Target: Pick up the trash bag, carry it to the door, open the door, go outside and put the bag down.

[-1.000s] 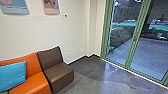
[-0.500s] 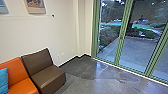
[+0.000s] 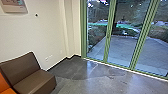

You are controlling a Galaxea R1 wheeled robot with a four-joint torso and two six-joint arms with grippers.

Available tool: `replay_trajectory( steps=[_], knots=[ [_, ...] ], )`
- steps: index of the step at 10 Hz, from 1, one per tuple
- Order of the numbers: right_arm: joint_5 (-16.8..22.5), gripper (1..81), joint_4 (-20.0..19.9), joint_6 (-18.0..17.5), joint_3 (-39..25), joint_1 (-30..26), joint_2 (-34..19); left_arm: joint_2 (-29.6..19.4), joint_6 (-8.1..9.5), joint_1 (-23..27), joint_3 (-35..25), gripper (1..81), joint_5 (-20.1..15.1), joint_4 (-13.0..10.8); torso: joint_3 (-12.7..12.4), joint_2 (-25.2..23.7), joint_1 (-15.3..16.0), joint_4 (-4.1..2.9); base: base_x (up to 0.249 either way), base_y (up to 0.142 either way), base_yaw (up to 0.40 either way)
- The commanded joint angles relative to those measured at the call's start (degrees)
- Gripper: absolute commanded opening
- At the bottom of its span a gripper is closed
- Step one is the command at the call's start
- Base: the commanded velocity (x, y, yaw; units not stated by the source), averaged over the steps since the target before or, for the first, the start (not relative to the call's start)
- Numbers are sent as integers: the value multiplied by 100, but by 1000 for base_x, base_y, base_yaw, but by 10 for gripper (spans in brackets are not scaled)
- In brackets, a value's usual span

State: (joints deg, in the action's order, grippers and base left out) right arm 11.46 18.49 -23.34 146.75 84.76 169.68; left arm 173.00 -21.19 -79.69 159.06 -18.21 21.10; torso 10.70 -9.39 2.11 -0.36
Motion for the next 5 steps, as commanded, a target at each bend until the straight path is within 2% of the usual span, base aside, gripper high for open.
replay_trajectory(
  steps=[1, 2, 3, 4, 5],
  knots=[
    [322, 811, 32, 32, -25, -253, 16, -10, -43, 309, 11, 10, -481, -10, 0, 0, 0, 0, 0, 0, -313],
    [322, 811, 23, 23, -25, -253, 16, -10, -43, 309, 11, 10, -481, -18, 0, 0, 0, 0, 0, 0, -314],
    [322, 811, 32, 23, -25, -244, 25, -10, -43, 309, 11, 10, -482, -18, -352, 0, 0, 0, 0, 0, -314],
    [322, 811, 32, 23, -25, -244, 25, -2, -43, 309, 11, 10, -481, -45, -9, 0, 0, 0, 0, 0, -314],
    [322, 811, 32, 31, -25, -244, 25, -2, -43, 309, 11, 10, -481, -45, -42, 0, 0, 0, 0, 0, -314]
  ],
)
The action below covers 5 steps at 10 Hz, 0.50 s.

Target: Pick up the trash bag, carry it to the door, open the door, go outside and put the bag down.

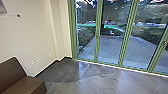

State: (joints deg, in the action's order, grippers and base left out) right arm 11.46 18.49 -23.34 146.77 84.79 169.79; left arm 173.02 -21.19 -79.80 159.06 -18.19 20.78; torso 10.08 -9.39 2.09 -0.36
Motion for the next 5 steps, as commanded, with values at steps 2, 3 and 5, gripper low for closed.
replay_trajectory(
  steps=[2, 3, 5],
  knots=[
    [322, 811, 32, 23, -27, -247, 14, -4, -43, 320, 11, 10, -493, -13, 0, 0, -2, 0, 0, 0, -314],
    [322, 811, 32, 31, -18, -255, 22, -4, -43, 328, 11, 10, -493, -14, 0, 0, -2, 0, 0, 0, -314],
    [322, 811, 32, 32, -10, -255, 40, 5, -43, 320, 11, 10, -510, -13, 0, 0, -2, 0, 0, 0, -319]
  ],
)
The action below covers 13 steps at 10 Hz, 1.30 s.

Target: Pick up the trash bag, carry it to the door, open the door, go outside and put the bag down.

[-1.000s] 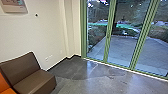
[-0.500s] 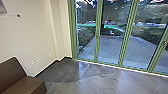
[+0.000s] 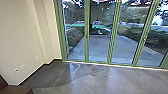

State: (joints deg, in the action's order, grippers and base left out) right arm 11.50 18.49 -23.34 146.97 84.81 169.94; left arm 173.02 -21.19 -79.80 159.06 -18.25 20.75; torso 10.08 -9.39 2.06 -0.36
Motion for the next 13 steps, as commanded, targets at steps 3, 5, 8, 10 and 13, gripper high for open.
replay_trajectory(
  steps=[3, 5, 8, 10, 13],
  knots=[
    [327, 811, 23, 23, -12, -275, 25, 14, -43, 320, 11, 10, -504, -18, 0, 0, 0, 0, 0, 0, -326],
    [318, 811, 32, 23, -12, -275, 25, 14, -35, 320, 11, 10, -495, -80, 0, 0, 0, 0, 0, 0, -331],
    [318, 811, 32, 23, -3, -258, 25, 22, -35, 320, 11, 10, -487, -80, 0, 0, 0, 0, 0, 0, -333],
    [318, 811, 32, 32, 6, -258, 25, 22, -35, 320, 11, 10, -487, -89, -2, 0, 0, 0, 0, 0, -333],
    [318, 811, 32, 23, 6, -250, 25, 14, -35, 320, 11, 10, -487, -89, -2, 0, 0, 0, 0, 0, -333]
  ],
)
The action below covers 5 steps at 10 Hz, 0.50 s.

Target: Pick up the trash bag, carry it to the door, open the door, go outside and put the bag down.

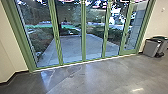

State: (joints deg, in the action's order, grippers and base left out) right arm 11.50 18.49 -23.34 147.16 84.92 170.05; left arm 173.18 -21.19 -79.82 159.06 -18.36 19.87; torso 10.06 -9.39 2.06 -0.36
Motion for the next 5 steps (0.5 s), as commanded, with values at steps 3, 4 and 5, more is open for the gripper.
replay_trajectory(
  steps=[3, 4, 5],
  knots=[
    [318, 811, 32, 23, 13, -260, 23, -11, -35, 322, 11, 10, -476, -1, 0, 0, 0, 0, 0, 0, -333],
    [318, 811, 32, 23, 13, -268, 23, -11, -35, 322, 11, 10, -467, -1, 0, 0, 0, 0, 0, 0, -336],
    [318, 811, 32, 23, 13, -260, 32, -11, -35, 322, 11, 10, -467, -1, 2, 0, 0, 0, 0, 0, -337]
  ],
)
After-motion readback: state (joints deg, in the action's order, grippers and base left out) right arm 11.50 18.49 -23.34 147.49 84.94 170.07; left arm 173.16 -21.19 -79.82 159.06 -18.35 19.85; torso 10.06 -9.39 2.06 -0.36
